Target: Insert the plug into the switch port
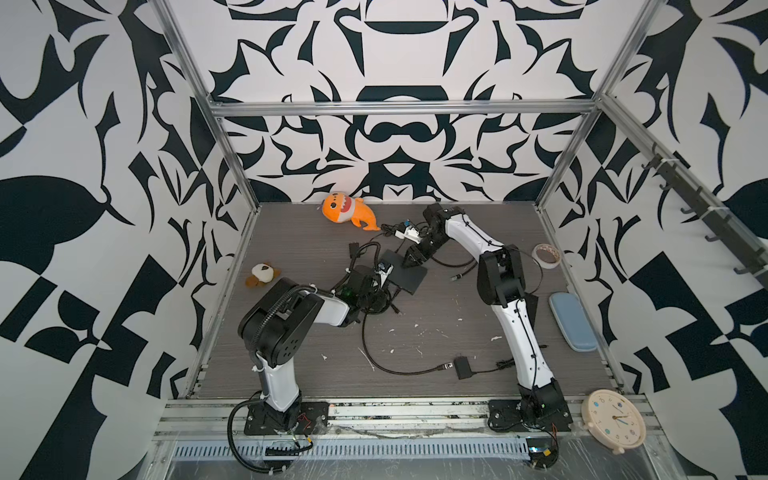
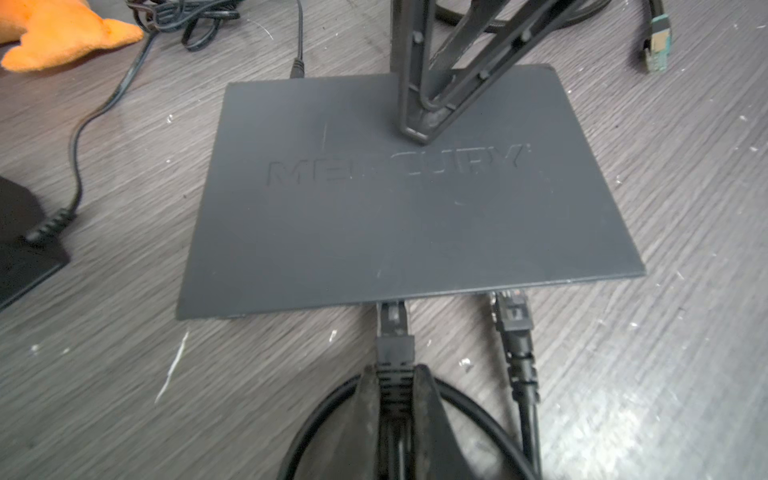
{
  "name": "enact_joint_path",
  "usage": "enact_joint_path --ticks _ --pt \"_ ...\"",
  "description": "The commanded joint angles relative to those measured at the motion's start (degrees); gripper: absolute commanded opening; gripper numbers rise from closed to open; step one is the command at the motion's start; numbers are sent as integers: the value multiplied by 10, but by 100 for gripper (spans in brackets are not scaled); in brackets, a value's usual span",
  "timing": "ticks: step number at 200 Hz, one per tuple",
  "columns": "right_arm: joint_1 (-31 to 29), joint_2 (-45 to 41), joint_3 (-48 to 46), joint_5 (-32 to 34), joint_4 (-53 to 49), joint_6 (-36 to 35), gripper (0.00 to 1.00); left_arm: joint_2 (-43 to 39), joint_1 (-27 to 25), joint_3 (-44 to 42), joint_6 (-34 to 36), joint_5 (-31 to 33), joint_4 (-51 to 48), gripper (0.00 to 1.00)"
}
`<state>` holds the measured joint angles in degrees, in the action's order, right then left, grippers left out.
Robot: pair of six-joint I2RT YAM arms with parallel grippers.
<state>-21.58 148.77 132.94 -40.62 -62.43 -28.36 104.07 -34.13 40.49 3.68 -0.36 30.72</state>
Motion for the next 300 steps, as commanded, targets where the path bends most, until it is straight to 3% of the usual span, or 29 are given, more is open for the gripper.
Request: enact_joint_path --ticks 1,43,88,155,237,300 --pt "-49 24 -17 -9 -154 -60 52 31 5 6 13 -8 1 0" --pt "-84 22 -47 -31 -171 -93 48 45 5 -2 29 -37 72 0" --pt "-113 62 1 -19 -193 -107 47 60 5 32 54 -66 55 0" --pt "-143 86 24 -60 -232 -173 45 87 2 84 -12 -42 66 0" --pt "-183 90 16 -124 -268 -251 43 95 2 109 -43 -27 54 0" --pt "-189 91 24 -105 -248 -234 43 76 3 128 -59 -46 26 2"
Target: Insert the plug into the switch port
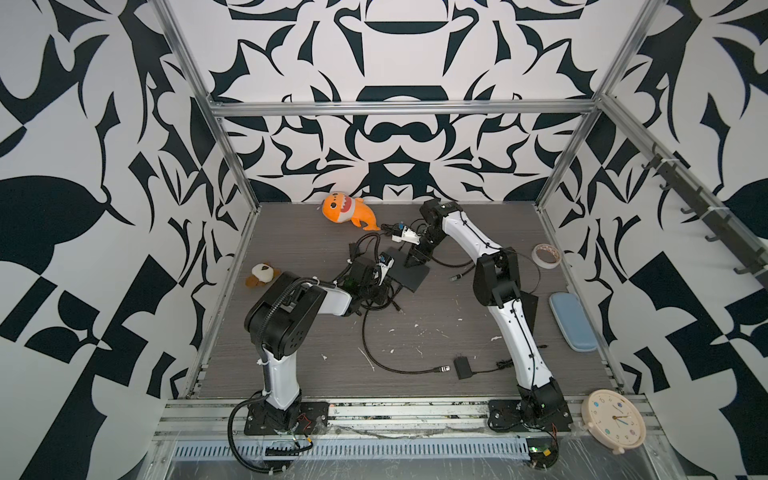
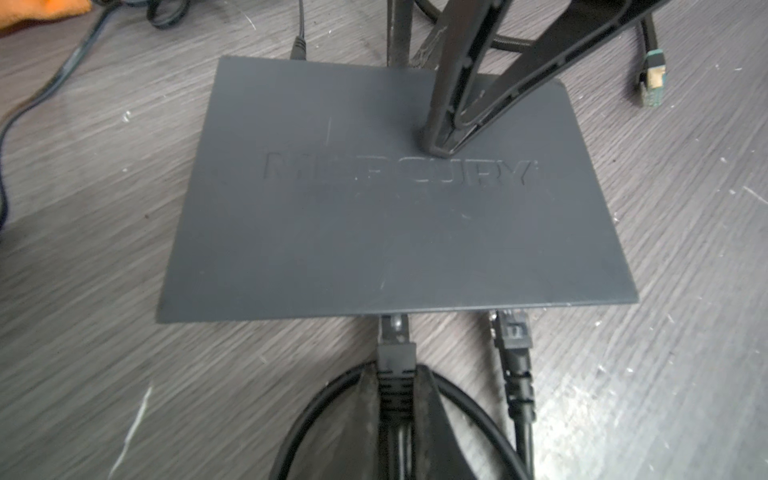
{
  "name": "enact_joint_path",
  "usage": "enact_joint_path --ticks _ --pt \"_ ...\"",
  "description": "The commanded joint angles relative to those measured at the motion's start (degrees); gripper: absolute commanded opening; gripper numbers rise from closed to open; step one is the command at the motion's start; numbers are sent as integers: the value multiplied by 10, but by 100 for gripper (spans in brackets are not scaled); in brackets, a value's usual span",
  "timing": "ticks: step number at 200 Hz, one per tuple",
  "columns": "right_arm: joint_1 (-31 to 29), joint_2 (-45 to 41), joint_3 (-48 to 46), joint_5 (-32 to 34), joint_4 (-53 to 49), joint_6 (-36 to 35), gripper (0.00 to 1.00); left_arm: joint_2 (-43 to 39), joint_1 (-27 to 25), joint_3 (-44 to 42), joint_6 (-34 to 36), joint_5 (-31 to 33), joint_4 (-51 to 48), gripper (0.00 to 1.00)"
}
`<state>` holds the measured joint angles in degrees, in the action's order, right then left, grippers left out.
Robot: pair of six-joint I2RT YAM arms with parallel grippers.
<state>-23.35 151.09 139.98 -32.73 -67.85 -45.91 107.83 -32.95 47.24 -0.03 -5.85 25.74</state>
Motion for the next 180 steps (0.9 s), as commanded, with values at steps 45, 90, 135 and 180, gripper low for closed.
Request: enact_joint_path --ticks 45,90,135,180 --pt "-190 66 -52 -190 -202 -81 43 43 -9 95 -27 10 24 2" --pt "-202 72 -52 -194 -202 -89 42 56 -8 115 -68 53 22 6" --pt "-203 74 -52 -194 -202 -90 42 70 -1 117 -132 69 61 9" --pt "-207 80 -50 -196 -199 -88 41 87 -1 133 -164 52 78 13"
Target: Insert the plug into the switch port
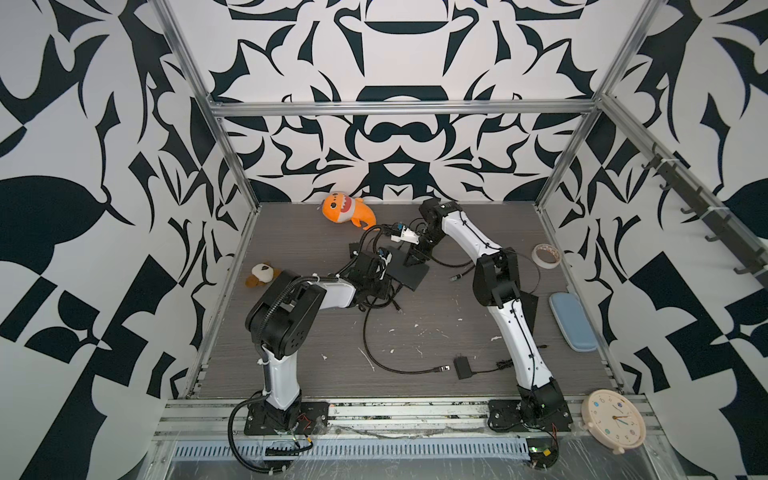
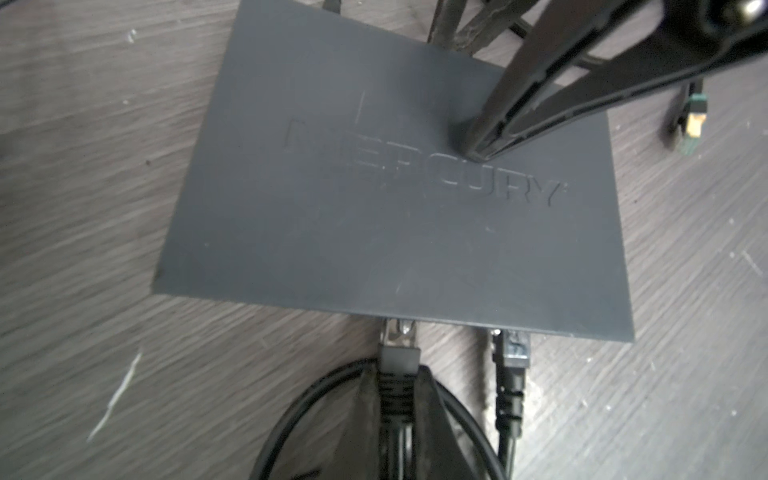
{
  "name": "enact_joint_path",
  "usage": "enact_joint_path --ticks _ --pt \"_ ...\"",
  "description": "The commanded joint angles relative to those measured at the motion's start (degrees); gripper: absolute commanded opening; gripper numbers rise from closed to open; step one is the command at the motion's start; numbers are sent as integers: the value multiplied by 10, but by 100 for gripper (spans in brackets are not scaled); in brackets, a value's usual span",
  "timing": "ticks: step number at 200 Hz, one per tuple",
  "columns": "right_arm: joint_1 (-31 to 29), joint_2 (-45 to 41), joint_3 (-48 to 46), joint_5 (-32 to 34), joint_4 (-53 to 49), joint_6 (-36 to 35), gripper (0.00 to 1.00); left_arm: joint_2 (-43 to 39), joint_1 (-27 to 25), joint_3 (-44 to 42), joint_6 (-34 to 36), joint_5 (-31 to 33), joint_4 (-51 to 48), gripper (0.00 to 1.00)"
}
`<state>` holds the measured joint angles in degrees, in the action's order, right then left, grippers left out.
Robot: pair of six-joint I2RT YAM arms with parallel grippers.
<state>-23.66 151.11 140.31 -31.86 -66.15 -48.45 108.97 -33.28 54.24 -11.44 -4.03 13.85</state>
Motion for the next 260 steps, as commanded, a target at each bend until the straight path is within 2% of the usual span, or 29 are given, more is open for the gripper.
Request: enact_joint_path --ticks 1,32,51,70,94,121,139,155,201,235,260 --pt "-204 79 -54 -205 -216 -63 41 76 2 64 -51 35 197 13" --pt "-203 78 -58 -200 -215 -66 41 74 19 48 -73 33 212 16" --pt "-195 76 -58 -194 -210 -59 41 59 19 37 -37 42 191 17" --pt "-178 62 -72 -187 -170 -24 40 38 19 27 0 51 154 20" --pt "-154 22 -122 -120 -28 105 42 17 21 24 40 51 98 23" --pt "-111 -21 -154 -40 127 265 47 8 33 7 44 60 77 23" --pt "-85 -40 -163 -11 187 338 48 -7 42 -3 37 60 57 26" --pt "-70 -52 -169 9 222 375 48 -30 43 -7 32 62 18 31" --pt "-63 -63 -180 26 242 396 48 -95 43 -18 14 37 -79 42" --pt "-62 -62 -188 31 250 401 49 -130 43 -44 6 61 -122 42" --pt "-62 -61 -188 23 253 400 49 -131 41 -58 3 55 -123 42"
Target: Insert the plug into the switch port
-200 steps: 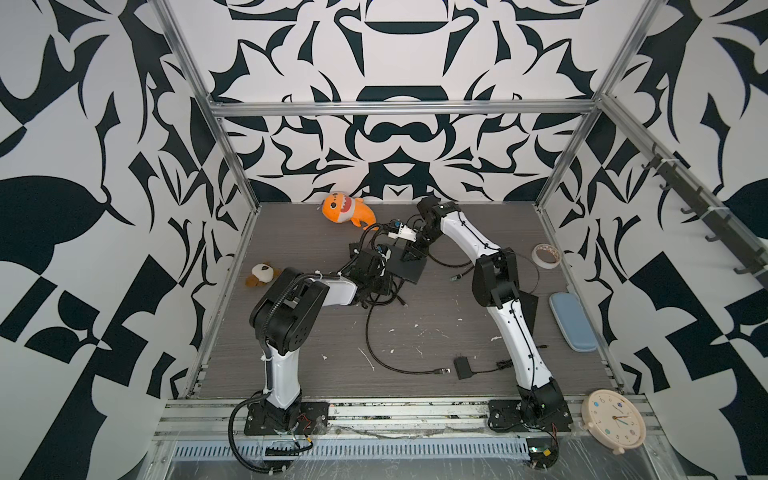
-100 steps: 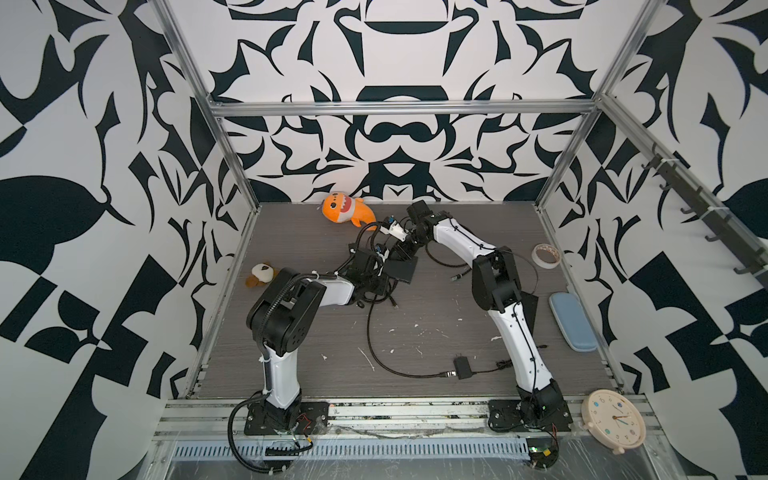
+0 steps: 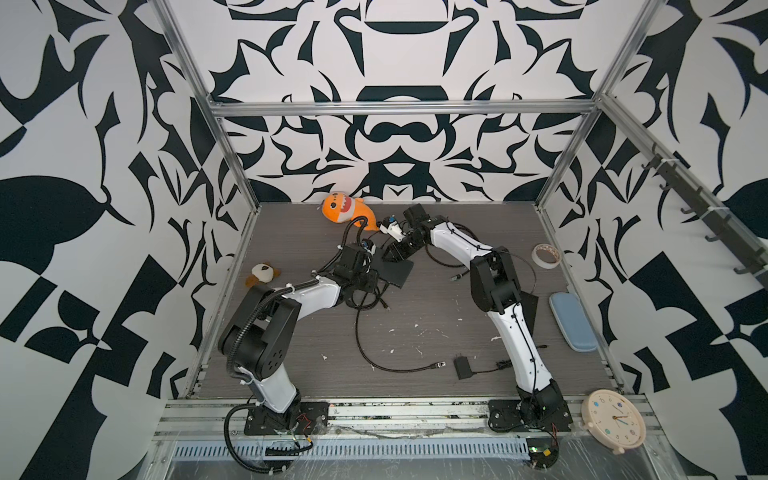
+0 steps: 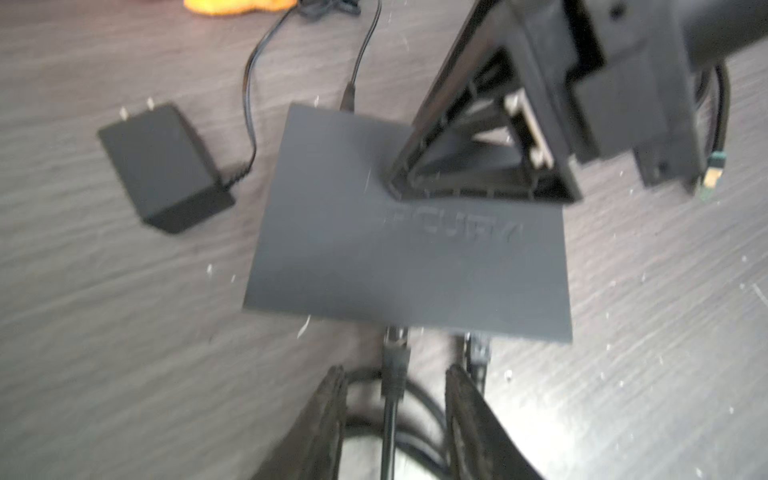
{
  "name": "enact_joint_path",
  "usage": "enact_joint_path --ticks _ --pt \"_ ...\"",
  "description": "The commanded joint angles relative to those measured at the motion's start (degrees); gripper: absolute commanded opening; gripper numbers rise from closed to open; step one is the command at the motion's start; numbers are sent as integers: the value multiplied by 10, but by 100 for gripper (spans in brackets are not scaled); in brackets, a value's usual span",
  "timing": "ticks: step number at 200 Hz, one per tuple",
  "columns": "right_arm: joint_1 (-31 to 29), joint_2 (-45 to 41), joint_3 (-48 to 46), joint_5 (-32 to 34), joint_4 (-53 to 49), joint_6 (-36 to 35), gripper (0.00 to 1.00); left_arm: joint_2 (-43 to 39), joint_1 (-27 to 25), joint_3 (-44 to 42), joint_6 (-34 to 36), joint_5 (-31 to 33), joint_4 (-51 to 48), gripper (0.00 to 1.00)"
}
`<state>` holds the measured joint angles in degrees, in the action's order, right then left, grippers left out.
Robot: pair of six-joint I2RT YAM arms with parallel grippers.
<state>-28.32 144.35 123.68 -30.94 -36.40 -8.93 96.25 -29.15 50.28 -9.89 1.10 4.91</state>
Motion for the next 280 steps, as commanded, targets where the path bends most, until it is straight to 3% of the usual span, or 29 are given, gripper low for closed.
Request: enact_joint_path --ticks 1,37,100,124,213,280 --pt "-16 6 -22 13 -45 5 49 -3 -1 -18 -13 3 -33 42" --pt "-16 14 -8 8 -55 1 51 32 -8 -15 -8 31 -24 40" --pt "-15 47 32 -41 -152 -60 51 86 -8 -5 14 17 13 8" --pt "-18 61 39 -90 -215 -108 51 96 -8 -14 24 10 43 3" --pt "-76 87 2 -228 -362 -303 46 113 -7 -42 44 15 198 0" --pt "-100 99 5 -252 -424 -383 43 128 4 -16 58 -21 231 0"
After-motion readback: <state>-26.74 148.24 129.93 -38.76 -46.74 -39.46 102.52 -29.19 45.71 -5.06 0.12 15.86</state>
